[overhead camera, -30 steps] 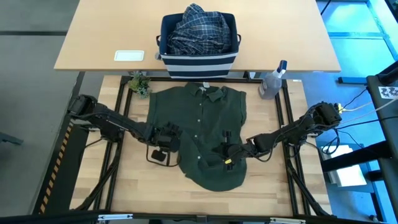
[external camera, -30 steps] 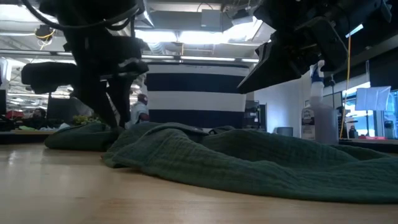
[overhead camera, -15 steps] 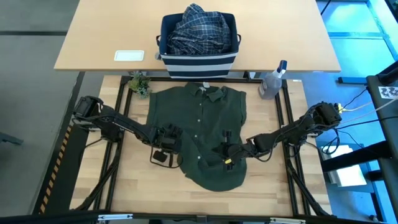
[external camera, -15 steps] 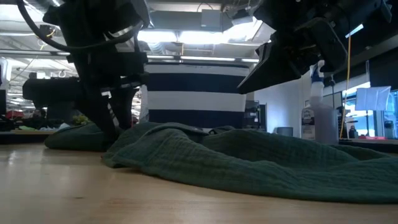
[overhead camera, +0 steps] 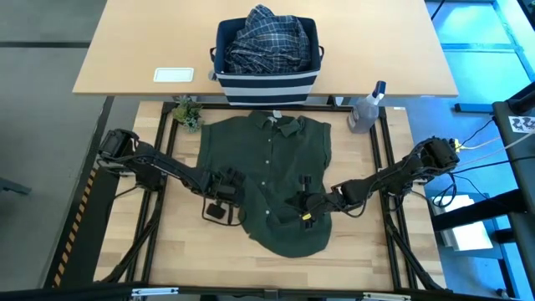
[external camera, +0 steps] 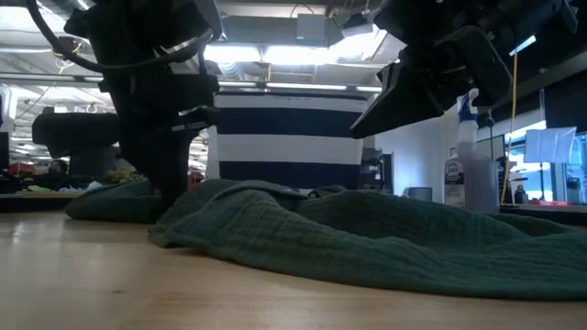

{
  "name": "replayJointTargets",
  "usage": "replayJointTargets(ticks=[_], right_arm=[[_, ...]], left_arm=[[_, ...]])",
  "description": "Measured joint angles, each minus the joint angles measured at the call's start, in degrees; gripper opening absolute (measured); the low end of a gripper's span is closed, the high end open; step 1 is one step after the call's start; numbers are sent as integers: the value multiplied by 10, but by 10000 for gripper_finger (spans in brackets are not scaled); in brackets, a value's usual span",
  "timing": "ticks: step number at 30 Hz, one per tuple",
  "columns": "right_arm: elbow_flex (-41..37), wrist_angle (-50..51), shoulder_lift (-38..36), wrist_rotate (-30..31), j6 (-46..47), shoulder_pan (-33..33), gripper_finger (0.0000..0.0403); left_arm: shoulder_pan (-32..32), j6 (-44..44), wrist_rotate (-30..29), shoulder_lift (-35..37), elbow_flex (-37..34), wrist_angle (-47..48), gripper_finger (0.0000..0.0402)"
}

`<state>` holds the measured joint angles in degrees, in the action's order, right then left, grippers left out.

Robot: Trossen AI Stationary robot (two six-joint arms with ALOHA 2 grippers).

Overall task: Fold Laundry from Bin
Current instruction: Fold the green polo shirt

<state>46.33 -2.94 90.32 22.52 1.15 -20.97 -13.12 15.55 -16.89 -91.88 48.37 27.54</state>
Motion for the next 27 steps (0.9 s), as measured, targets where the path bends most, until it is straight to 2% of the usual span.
replayJointTargets(ticks=[3,9,17,27], right_arm=[[0,3,0,5,-1,1,1],[0,84,0,71,37,22,1],[0,154,8,69,86,86,1],[0,141,89,19,61,153,1]], left_arm=[[-11,-3,8,0,12,1,3],[-60,-40,38,0,64,36,2],[-143,-139,64,0,132,110,1],[-229,-293,143,0,138,112,0]])
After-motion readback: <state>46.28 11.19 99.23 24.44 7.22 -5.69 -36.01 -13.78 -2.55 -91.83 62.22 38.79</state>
